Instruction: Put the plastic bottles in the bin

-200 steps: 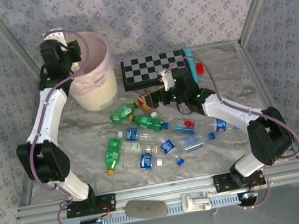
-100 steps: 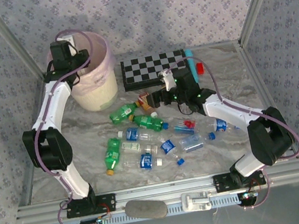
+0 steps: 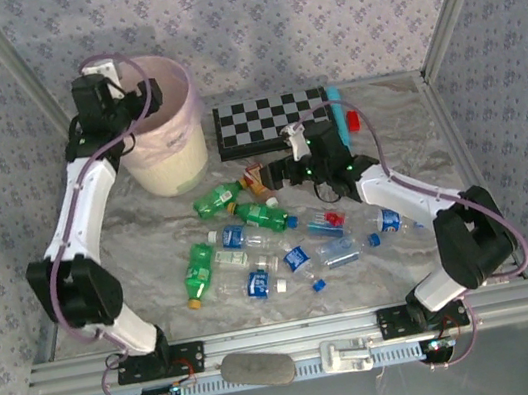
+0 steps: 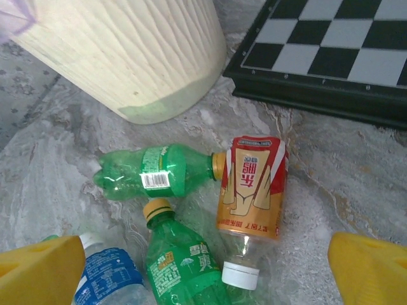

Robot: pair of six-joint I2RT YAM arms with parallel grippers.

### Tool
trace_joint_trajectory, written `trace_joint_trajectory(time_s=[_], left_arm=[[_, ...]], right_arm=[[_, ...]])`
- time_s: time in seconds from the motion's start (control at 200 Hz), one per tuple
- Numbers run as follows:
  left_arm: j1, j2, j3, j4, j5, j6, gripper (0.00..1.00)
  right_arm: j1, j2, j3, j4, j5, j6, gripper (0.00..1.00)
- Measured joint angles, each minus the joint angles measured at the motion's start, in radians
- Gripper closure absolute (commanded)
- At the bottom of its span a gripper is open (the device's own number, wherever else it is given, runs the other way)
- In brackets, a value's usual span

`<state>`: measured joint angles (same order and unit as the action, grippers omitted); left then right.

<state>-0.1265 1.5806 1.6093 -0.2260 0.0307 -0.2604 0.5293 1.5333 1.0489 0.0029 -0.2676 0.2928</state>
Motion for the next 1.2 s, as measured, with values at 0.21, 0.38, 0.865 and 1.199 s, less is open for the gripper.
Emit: trace_joint_trajectory(time_s=[0.21, 0.38, 0.865, 1.199], left_arm=[[-0.073, -0.272, -0.295, 0.174, 0.066, -0.081, 0.04], [-0.178, -0.402, -0.535, 0.259, 0.092, -0.135, 0.00], [-0.394, -0.483, -0.875, 0.347, 0.089, -0.266, 0.00], [-0.393, -0.483, -0.979, 0.354, -0.005, -0.326, 0.00]], right_arm=[[0.003, 0.158, 0.134, -0.085, 0.006, 0.033, 0.02], [0.012, 0.307, 0.282, -0.162, 0.023, 0.059, 0.05], [0.049, 0.609, 0.610, -0.366, 0.135, 0.073, 0.08], [0.061, 0.726, 0.764, -0.491, 0.220, 0.065, 0.16]])
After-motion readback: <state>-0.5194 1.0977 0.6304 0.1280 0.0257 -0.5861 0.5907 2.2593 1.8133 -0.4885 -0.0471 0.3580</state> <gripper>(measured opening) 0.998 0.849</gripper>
